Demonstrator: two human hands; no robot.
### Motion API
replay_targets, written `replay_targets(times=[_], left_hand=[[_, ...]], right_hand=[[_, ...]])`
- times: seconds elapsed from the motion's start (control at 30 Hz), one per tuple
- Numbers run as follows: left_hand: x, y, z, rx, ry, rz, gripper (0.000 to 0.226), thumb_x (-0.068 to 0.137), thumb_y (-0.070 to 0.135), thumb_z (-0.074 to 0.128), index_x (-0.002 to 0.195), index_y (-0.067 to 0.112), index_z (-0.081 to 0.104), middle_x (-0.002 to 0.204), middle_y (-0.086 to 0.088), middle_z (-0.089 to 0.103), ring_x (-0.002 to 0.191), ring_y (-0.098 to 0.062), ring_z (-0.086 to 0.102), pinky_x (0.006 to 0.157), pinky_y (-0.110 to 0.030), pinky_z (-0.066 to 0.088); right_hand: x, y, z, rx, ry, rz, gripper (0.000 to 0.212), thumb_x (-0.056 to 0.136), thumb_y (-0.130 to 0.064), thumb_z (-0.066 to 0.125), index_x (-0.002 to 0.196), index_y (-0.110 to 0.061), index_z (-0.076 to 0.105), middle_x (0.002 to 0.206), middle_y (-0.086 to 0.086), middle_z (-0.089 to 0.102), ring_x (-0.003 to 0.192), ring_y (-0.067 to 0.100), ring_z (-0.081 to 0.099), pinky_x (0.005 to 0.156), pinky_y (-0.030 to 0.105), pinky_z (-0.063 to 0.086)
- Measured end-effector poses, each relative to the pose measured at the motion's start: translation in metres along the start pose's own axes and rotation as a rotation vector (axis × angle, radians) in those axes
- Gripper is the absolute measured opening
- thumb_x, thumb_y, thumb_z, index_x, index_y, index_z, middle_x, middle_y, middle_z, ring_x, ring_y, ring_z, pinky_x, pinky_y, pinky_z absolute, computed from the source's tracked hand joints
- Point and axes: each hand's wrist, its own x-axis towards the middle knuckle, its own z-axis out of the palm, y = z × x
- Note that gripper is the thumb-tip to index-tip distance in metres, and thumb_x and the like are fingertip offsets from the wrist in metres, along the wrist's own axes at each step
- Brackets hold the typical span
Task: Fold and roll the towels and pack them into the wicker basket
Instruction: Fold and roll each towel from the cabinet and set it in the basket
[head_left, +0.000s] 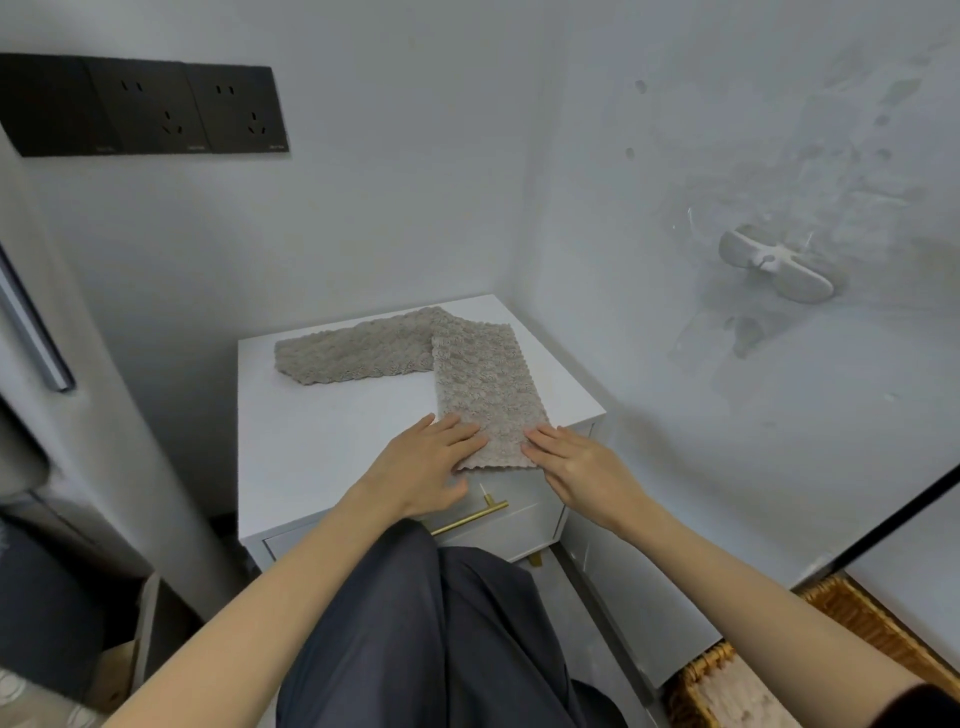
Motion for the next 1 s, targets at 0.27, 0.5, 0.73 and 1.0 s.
replay_targets(times=[0.27,0.5,0.73,1.0], left_hand=[[0.002,0.001,-0.001,0.067,0.084,0.078,0.052,0.1,0.021,0.037,0.15,0.018,0.025,0.154,-0.003,0.032,0.139,-0.017,0.031,0.115,-0.027,0.014],[-0.002,0.002,0.003,-0.055,0.157,0.031,0.042,0.102,0.021,0.035,0.143,0.015,0.041,0.144,-0.008,0.047,0.13,-0.024,0.045,0.106,-0.033,0.034],[-0.005,-0.005,-0.01,-0.433,0.251,-0.161,0.027,0.098,0.028,0.047,0.099,0.008,0.065,0.089,-0.006,0.07,0.083,-0.023,0.062,0.075,-0.036,0.046],[0.011,-0.013,-0.007,-0.687,0.302,-0.479,0.044,0.091,0.039,0.058,0.073,-0.001,0.06,0.062,-0.008,0.057,0.06,-0.017,0.048,0.058,-0.031,0.034]], right_hand=[[-0.004,-0.002,0.014,0.047,-0.086,0.083,0.047,0.078,-0.01,0.074,0.122,-0.001,0.059,0.134,0.015,0.055,0.127,0.032,0.051,0.105,0.042,0.043],[0.004,-0.007,0.018,-0.012,-0.102,0.126,0.055,0.068,-0.019,0.078,0.117,-0.005,0.058,0.127,0.012,0.056,0.118,0.029,0.054,0.098,0.039,0.047],[0.016,0.002,0.018,0.232,0.035,0.299,0.022,0.087,-0.007,0.057,0.109,-0.01,0.06,0.1,0.004,0.064,0.093,0.024,0.057,0.081,0.027,0.036],[0.039,0.018,-0.001,0.853,-0.053,0.807,0.035,0.094,-0.032,0.057,0.07,-0.007,0.06,0.063,0.009,0.053,0.06,0.015,0.044,0.062,0.03,0.029]])
